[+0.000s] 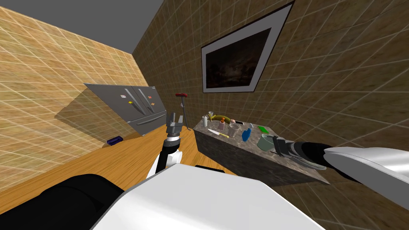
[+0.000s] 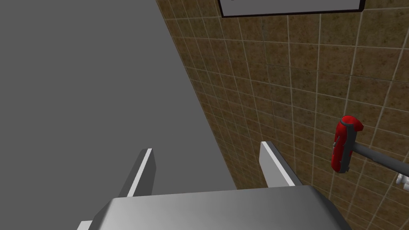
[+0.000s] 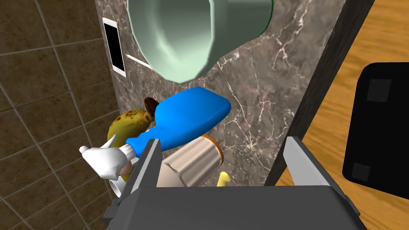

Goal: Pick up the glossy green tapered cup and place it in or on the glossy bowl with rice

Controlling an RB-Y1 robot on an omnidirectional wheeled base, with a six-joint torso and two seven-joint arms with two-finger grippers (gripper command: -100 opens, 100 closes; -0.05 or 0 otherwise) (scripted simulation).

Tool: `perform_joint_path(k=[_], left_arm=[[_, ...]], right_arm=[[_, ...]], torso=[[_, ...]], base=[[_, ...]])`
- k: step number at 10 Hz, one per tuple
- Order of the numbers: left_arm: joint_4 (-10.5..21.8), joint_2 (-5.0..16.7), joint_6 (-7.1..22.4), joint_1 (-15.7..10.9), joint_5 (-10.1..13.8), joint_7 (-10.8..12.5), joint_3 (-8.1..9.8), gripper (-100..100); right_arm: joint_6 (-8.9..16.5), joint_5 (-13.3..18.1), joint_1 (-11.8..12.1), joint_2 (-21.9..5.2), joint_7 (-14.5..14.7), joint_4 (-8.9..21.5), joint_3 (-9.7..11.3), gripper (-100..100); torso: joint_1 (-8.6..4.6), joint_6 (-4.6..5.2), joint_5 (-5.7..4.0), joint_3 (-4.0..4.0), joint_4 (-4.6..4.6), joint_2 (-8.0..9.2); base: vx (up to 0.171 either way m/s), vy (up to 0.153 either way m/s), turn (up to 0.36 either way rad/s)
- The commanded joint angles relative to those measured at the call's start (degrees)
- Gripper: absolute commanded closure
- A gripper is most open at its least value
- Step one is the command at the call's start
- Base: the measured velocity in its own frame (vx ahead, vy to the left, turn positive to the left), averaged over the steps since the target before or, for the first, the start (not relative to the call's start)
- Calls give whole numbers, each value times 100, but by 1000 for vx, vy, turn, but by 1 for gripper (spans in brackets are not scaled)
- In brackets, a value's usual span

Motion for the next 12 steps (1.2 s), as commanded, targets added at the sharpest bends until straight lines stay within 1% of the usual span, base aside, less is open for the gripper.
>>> perform_joint_path(k=[1, 3, 4, 7, 9, 10, 11, 12], left_arm=[[0, 0, 0, 0, 0, 0, 0, 0], [0, 0, 0, 0, 0, 0, 0, 0], [0, 0, 0, 0, 0, 0, 0, 0], [0, 0, 0, 0, 0, 0, 0, 0], [0, 0, 0, 0, 0, 0, 0, 0], [0, 0, 0, 0, 0, 0, 0, 0], [0, 0, 0, 0, 0, 0, 0, 0], [0, -1, 0, 0, 0, 0, 0, 0]], right_arm=[[-238, 27, 46, -63, 13, -45, -53, -100], [-594, 49, 232, -201, 131, -66, -198, -100], [-634, 49, 232, -201, 131, -66, -198, -100], [-1072, 69, 470, -322, 279, -67, -334, -100], [-1306, 71, 631, -354, 367, -51, -362, -100], [-1217, 59, 562, -357, 333, -44, -353, -100], [-1242, 57, 567, -361, 347, -37, -351, 0], [-1062, 212, 619, -252, 386, 23, -217, -100]], torso=[[0, 0, 0, 0, 0, 0], [6, 1, 1, 2, 1, 4], [-2, 1, -1, 0, 0, 1], [1, 1, 0, 2, 1, 4], [1, 1, -1, -1, -1, -1], [-2, 1, -2, -1, -1, -1], [10, 2, 0, 4, 1, 9], [21, 2, 3, 9, 3, 17]], base=[[51, -55, 38], [54, -62, 60], [50, -60, 29], [50, -64, 49], [61, -67, 43], [26, -37, 13], [5, -7, 0], [25, -2, 20]])
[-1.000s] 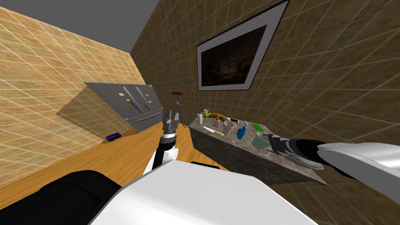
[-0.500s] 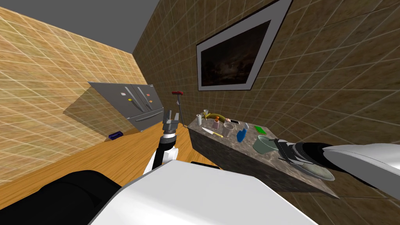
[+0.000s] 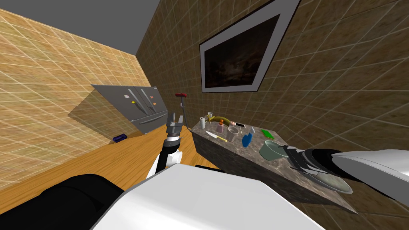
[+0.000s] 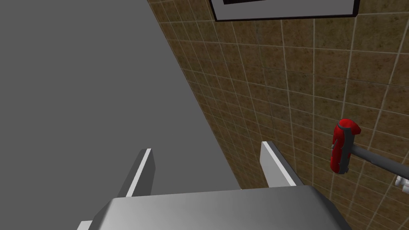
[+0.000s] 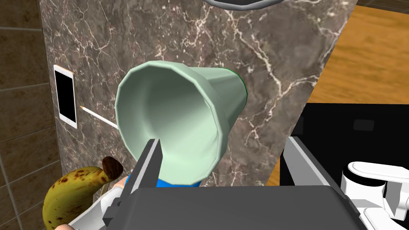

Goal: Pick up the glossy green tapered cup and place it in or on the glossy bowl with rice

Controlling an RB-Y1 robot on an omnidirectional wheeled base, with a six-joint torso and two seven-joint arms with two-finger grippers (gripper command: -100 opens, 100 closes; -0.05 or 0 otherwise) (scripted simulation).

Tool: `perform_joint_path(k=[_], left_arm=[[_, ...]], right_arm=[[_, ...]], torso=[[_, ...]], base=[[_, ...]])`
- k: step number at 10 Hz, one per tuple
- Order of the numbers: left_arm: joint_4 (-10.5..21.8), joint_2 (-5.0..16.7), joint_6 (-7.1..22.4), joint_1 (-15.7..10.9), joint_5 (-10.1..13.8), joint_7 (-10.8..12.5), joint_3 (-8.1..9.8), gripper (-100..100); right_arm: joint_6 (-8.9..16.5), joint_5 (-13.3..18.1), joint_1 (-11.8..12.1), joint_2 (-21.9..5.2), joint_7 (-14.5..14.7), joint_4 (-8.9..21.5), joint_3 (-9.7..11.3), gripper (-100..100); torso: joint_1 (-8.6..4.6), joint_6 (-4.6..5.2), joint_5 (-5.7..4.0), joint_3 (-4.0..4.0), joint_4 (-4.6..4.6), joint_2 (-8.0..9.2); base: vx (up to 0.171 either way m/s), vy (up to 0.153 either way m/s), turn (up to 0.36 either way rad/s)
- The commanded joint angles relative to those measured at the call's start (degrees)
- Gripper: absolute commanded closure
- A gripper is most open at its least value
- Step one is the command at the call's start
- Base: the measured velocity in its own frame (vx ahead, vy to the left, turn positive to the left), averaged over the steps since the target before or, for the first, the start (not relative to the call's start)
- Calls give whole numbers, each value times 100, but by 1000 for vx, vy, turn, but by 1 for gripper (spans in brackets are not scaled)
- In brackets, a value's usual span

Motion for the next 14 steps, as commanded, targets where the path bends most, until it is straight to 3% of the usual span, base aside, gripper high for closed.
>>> perform_joint_path(k=[1, 2, 3, 7, 8, 9, 10, 11, 12, 14], left_arm=[[0, 0, 0, 0, 0, 0, 0, 0], [0, 0, 0, 0, 0, 0, 0, 0], [0, 0, 0, 0, 0, 0, 0, 0], [0, 0, 0, 0, 0, 0, 0, 0], [0, 0, 0, 0, 0, 0, 0, 0], [0, 0, 0, 0, 0, 0, 0, 0], [0, 0, 0, 0, 0, 0, 0, 0], [0, 0, 0, 0, 0, 0, 0, 0], [0, 0, 0, 0, 0, 0, 0, 0], [0, 0, 0, 0, 0, 0, 0, 0]], right_arm=[[170, 130, 31, 85, 39, 63, 129, -100], [99, 78, 19, 52, 27, 45, 79, -100], [122, 86, 20, 57, 33, 51, 88, 100], [117, 84, 21, 58, 26, 55, 85, 100], [116, 84, 21, 58, 25, 55, 85, 0], [-67, -76, -39, -61, -15, -17, -51, 100], [26, 15, -9, -2, -13, -6, 22, 100], [-1, 4, -14, -10, -26, -17, 11, 0], [-38, -86, -120, -106, 82, 17, -175, 100], [-83, -175, -173, -167, 172, 55, -285, 100]], torso=[[0, 0, 0, 0, 0, 0], [0, 0, 0, -3, -1, -5], [2, -1, 2, -1, 0, 0], [1, -5, -1, 3, 1, 6], [0, -5, -1, 3, 1, 6], [0, -5, -1, 3, 1, 6], [5, -7, 3, 9, 4, 16], [4, -5, 1, 10, 4, 16], [3, -5, 2, 8, 4, 12], [2, -7, 7, 13, 9, 19]], base=[[42, -2, 15], [19, -2, 2], [0, 0, 0], [0, 0, 0], [0, 0, 0], [-33, 3, -22], [-20, 2, -1], [0, 0, 0], [-25, -9, -54], [-26, -19, -23]])
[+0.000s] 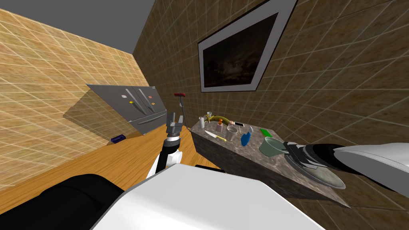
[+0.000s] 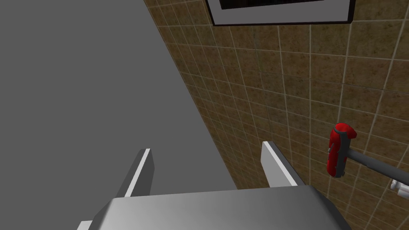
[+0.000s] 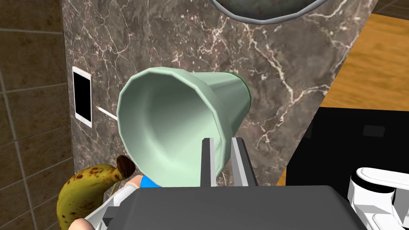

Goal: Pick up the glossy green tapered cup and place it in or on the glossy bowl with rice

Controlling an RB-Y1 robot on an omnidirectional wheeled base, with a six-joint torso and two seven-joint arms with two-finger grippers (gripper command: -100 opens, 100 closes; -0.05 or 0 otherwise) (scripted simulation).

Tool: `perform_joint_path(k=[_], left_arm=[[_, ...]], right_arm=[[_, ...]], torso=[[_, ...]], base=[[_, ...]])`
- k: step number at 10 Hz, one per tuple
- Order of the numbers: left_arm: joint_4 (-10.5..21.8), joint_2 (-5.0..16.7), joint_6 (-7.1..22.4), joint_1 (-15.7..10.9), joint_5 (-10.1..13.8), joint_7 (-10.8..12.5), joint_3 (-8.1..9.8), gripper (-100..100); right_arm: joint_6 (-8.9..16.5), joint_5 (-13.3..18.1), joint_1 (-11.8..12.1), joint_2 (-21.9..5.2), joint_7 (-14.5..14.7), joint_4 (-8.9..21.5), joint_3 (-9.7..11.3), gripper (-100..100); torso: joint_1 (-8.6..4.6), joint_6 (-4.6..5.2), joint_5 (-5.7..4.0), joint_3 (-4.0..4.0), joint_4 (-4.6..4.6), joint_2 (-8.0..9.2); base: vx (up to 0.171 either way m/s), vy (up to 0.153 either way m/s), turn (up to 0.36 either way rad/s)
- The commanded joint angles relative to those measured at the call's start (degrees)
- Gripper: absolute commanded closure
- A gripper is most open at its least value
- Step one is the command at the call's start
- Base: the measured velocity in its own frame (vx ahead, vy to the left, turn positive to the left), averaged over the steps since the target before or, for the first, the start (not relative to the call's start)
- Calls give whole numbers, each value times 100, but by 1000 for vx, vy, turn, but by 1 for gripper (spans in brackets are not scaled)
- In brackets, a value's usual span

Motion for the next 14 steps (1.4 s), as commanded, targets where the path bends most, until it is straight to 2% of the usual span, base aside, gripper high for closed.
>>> perform_joint_path(k=[1, 4, 5, 14], left_arm=[[0, 0, 0, 0, 0, 0, 0, 0], [0, 0, 0, 0, 0, 0, 0, 0], [0, 0, 0, 0, 0, 0, 0, 0], [0, 0, 0, 0, 0, 0, 0, 0]], right_arm=[[-84, -142, -64, -79, 165, 53, -183, 100], [-247, -455, -171, -250, 455, 199, -459, 100], [-341, -647, -228, -364, 625, 299, -612, 100], [-873, -1722, -383, -1137, 1506, 968, -1225, 100]], torso=[[0, 0, 0, 0, 0, 0], [-13, 6, 1, 9, 5, 14], [-11, 4, 0, 10, 6, 15], [-2, 3, 10, 11, 10, 12]], base=[[-35, -37, -59], [-39, -48, -66], [-38, -62, -98], [-17, -58, -65]])
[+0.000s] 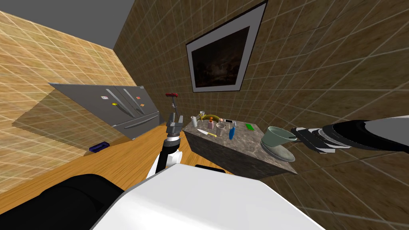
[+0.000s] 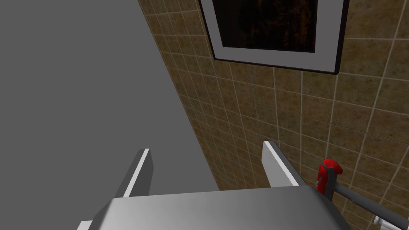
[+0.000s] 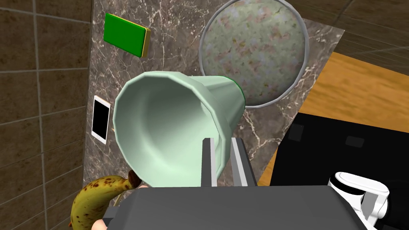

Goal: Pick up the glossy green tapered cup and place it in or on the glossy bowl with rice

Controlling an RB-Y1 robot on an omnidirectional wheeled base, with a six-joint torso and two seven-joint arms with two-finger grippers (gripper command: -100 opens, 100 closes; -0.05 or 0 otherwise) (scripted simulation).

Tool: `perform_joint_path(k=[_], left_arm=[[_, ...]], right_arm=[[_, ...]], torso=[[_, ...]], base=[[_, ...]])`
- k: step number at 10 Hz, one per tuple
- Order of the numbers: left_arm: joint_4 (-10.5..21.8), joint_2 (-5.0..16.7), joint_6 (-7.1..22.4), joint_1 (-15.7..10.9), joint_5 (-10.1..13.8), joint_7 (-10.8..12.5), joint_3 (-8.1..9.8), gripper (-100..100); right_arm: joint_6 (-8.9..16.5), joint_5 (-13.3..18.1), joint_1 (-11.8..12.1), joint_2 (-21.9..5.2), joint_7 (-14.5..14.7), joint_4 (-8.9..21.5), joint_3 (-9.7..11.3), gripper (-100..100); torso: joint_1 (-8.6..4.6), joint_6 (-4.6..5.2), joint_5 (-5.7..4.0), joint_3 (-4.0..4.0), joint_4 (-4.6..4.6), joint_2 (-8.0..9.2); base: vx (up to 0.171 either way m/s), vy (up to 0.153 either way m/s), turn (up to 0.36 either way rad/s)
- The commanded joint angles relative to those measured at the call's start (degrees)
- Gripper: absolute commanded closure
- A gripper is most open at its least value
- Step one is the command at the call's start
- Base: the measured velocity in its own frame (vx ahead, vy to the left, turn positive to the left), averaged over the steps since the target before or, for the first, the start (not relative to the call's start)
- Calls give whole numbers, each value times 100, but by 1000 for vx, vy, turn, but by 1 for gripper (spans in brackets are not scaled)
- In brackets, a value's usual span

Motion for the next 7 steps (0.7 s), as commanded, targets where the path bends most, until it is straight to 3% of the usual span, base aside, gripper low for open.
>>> perform_joint_path(k=[1, 7], left_arm=[[0, 0, 0, 0, 0, 0, 0, 0], [0, 0, 0, 0, 0, 0, 0, 0]], right_arm=[[-94, -214, -32, -192, 156, 153, -65, 100], [-449, -911, -60, -840, 717, 671, -303, 100]], torso=[[0, 0, 0, 0, 0, 0], [17, -3, 9, 0, 2, -3]], base=[[-14, -59, -58], [6, -54, -53]])
